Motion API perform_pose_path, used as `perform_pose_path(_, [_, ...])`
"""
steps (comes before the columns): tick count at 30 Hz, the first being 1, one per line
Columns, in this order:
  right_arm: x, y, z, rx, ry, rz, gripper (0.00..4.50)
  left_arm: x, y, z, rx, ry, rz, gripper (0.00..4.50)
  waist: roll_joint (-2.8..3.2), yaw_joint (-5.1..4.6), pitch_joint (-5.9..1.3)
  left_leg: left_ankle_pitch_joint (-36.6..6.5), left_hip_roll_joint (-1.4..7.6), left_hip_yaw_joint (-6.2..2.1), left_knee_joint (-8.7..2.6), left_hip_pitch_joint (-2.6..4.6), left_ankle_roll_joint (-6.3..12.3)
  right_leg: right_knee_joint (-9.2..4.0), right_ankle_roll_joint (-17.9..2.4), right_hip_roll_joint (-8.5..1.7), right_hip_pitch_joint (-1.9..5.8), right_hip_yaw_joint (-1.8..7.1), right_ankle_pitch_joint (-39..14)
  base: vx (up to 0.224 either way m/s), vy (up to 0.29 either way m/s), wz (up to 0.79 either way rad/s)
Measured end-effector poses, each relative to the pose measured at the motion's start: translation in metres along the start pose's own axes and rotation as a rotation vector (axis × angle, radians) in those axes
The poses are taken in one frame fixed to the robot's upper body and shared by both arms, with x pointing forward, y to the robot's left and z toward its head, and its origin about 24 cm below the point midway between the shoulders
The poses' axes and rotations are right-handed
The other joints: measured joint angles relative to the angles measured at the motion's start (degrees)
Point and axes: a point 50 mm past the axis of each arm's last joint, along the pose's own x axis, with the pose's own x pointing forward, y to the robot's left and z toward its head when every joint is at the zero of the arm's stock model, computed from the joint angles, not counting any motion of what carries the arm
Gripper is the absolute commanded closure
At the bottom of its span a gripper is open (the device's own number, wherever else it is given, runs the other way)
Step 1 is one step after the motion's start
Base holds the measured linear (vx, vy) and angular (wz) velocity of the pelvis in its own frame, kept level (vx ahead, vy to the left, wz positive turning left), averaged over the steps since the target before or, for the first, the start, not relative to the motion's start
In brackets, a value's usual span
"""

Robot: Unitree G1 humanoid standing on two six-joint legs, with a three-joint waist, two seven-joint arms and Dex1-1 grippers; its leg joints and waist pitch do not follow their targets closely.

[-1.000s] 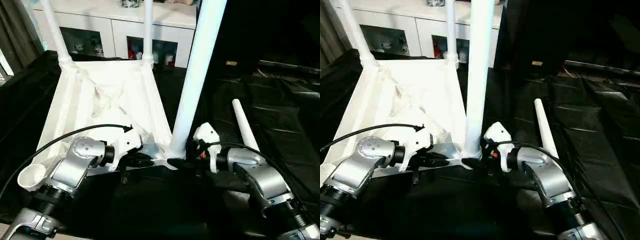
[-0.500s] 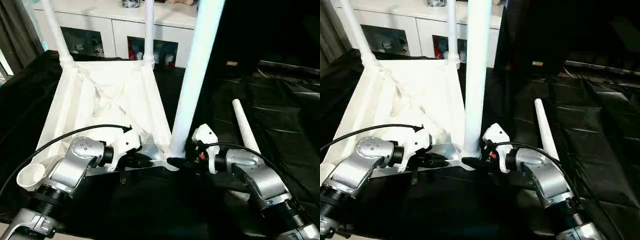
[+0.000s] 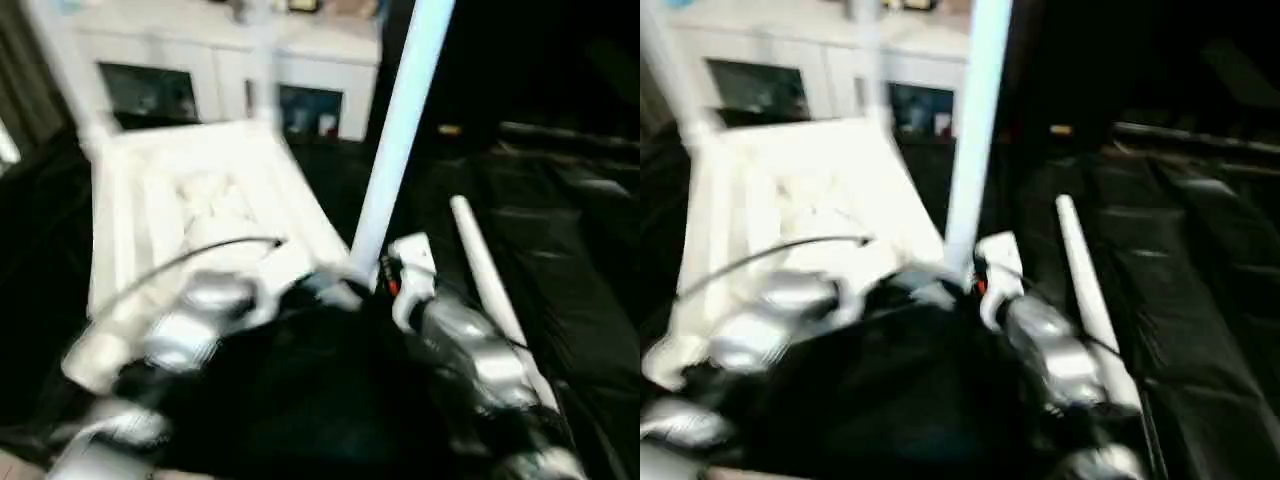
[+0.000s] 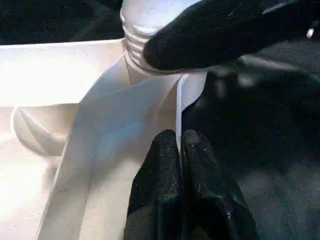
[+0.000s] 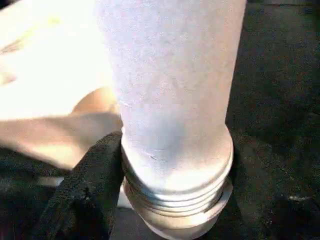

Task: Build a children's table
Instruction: Rotate leg to tighten

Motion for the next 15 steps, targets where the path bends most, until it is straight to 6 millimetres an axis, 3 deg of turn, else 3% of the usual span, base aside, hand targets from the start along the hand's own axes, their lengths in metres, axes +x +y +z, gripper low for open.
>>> perform_pose_path(4, [0.0095, -0.0004, 0.003, 0.002, -0.008, -0.084, 1.74, 0.0128, -0.0049, 0.0063, 0.0, 0.01, 0.047, 4.5, -0.09, -0.03, -0.11, 0.0, -0.01, -0.01, 0.0, -0.01, 0.0, -0.1, 0.01, 0.0, -0.01, -0.02, 0.01, 0.0, 0.0, 0.0])
perform_pose_path(9, [0.011, -0.0003, 0.0024, -0.022, -0.03, -0.082, 1.74, 0.0134, -0.0043, 0.0069, 0.005, 0.007, 0.054, 4.5, -0.02, 0.0, -0.19, 0.0, -0.01, -0.03, -0.05, -0.03, 0.0, -0.1, 0.04, 0.01, -0.03, -0.03, 0.11, 0.0, 0.0, 0.0])
perform_pose_path(11, [0.0099, -0.002, 0.003, -0.025, -0.033, -0.058, 1.05, 0.0117, -0.0031, 0.0067, 0.011, 0.004, 0.048, 4.5, -0.02, 0.0, -0.18, 0.0, 0.0, -0.03, -0.13, -0.06, 0.0, -0.1, 0.03, 0.01, -0.06, -0.05, 0.17, 0.0, 0.0, 0.0])
perform_pose_path(15, [0.0065, -0.0049, 0.0049, -0.039, -0.032, 0.021, 0.94, 0.0055, 0.0007, 0.0047, 0.027, -0.005, 0.037, 4.5, -0.01, 0.06, -0.17, 0.0, 0.02, -0.03, -0.32, -0.17, 0.0, -0.08, 0.0, 0.04, -0.25, -0.09, 0.46, 0.0, 0.0, 0.0])
